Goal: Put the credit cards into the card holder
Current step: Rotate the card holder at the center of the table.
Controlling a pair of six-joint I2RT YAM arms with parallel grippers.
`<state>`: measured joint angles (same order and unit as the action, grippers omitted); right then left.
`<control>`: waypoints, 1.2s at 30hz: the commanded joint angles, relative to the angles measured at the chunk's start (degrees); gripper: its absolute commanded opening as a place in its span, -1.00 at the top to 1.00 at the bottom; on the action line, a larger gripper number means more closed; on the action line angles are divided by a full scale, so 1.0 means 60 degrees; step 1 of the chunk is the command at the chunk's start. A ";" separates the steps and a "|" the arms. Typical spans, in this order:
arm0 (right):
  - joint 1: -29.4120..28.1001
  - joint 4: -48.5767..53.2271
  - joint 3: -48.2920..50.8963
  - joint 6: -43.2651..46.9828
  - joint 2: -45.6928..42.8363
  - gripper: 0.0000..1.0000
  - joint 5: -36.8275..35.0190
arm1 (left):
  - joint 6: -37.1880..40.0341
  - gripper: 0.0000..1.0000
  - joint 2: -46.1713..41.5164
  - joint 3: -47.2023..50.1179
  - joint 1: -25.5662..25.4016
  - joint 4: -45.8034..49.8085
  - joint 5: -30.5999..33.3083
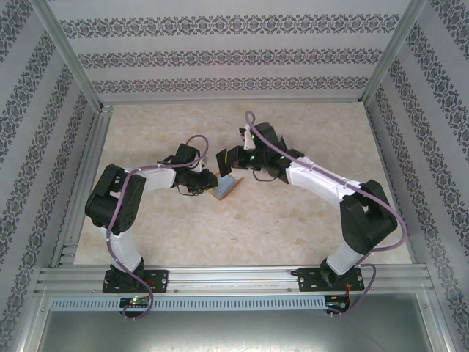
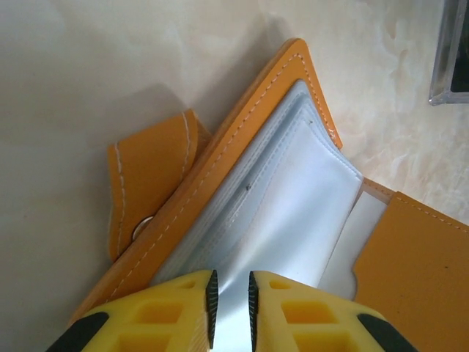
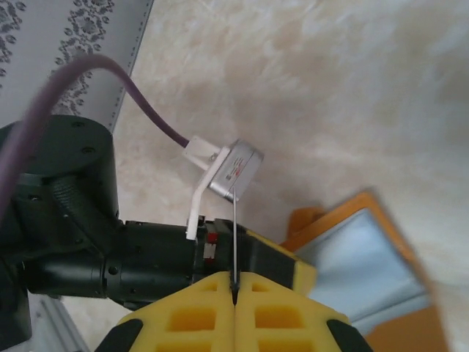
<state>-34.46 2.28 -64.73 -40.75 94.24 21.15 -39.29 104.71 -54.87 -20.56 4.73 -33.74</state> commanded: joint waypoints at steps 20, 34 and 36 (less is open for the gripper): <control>-0.1611 -0.1427 0.3537 -0.2721 -0.1132 0.97 -0.4451 | -0.1524 0.54 -0.0624 0.1402 -0.0219 -0.0979 0.1330; -0.0929 -0.5170 0.5119 -0.4826 -0.0051 1.00 -0.2950 | -0.1350 0.53 -0.0636 0.1264 -0.0207 -0.0732 0.1390; -0.0828 -0.6218 0.5325 -0.5182 0.0332 1.00 -0.2619 | -0.1352 0.53 -0.0621 0.1253 -0.0216 -0.0756 0.1394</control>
<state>-40.21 -25.34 -34.76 -67.59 93.36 2.11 -48.10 100.44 -47.33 -21.39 -4.32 -29.23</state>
